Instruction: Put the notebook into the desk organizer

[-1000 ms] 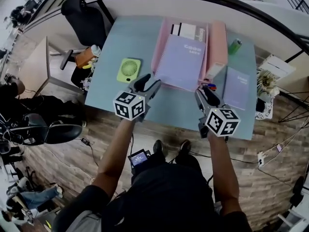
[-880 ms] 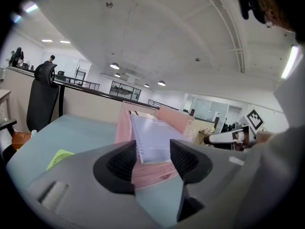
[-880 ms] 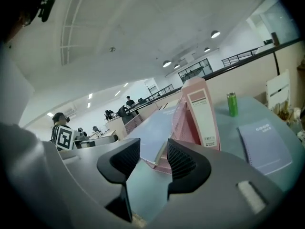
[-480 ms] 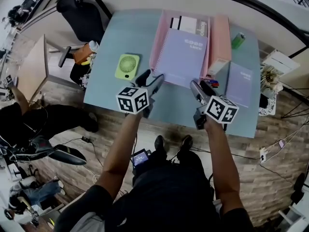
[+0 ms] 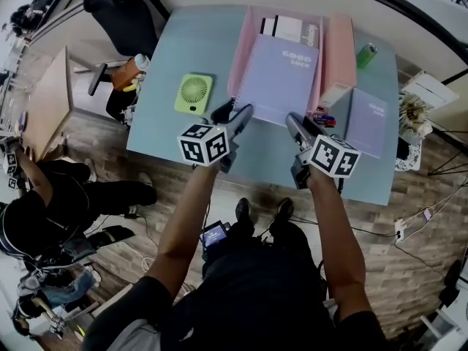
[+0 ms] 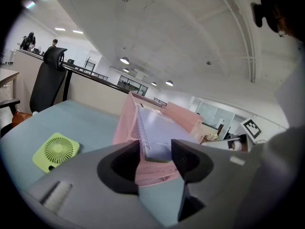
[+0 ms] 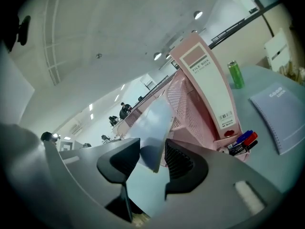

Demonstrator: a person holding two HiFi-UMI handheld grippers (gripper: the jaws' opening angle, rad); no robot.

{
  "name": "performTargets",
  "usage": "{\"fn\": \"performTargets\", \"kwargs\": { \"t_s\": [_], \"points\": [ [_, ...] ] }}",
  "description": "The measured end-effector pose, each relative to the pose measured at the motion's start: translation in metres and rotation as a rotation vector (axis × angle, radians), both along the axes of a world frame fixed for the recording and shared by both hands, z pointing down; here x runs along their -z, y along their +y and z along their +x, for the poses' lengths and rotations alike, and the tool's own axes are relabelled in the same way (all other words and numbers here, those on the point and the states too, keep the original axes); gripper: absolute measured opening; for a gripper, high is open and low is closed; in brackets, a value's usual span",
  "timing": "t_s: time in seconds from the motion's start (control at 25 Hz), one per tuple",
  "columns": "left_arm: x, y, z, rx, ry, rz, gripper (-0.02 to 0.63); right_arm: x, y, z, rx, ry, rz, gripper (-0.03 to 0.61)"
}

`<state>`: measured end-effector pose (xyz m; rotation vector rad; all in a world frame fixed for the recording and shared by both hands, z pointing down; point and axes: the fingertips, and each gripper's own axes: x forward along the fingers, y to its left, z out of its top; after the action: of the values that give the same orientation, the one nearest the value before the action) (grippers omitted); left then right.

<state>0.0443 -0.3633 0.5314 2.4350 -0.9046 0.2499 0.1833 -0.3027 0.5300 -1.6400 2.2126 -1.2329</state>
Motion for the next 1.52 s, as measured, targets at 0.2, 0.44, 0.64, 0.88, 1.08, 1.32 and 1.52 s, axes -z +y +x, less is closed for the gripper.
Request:
{"fn": "performTargets", "kwargs": {
  "t_s": [0.2,0.44,0.64,0.88,1.08,1.32,1.52],
  "points": [
    [0.001,0.001,-0.003,0.011,-0.009,-0.01,0.22,0.001,0.003,-0.002,0.001,0.042,-0.04,0.146],
    [0.007,0.007,-0.014,0.046,-0.04,0.025,0.184,0.016,0.012,-0.012,-0.001,0.109,-0.018,0.109],
    [0.016,0.016,-0.025,0.059,-0.056,0.063,0.169,0.032,0.02,-0.026,0.019,0.16,0.03,0.082],
    [0.023,0.03,-0.036,0.064,-0.062,0.09,0.161,0.038,0.034,-0.042,0.037,0.215,0.061,0.072],
    [0.03,0.048,-0.046,0.055,-0.065,0.111,0.161,0.041,0.051,-0.053,0.042,0.234,0.072,0.072],
    [0.035,0.075,-0.057,0.037,-0.063,0.122,0.161,0.042,0.078,-0.065,0.045,0.237,0.079,0.072],
    [0.044,0.096,-0.065,0.029,-0.058,0.136,0.161,0.049,0.099,-0.073,0.047,0.238,0.095,0.072]
  ]
}}
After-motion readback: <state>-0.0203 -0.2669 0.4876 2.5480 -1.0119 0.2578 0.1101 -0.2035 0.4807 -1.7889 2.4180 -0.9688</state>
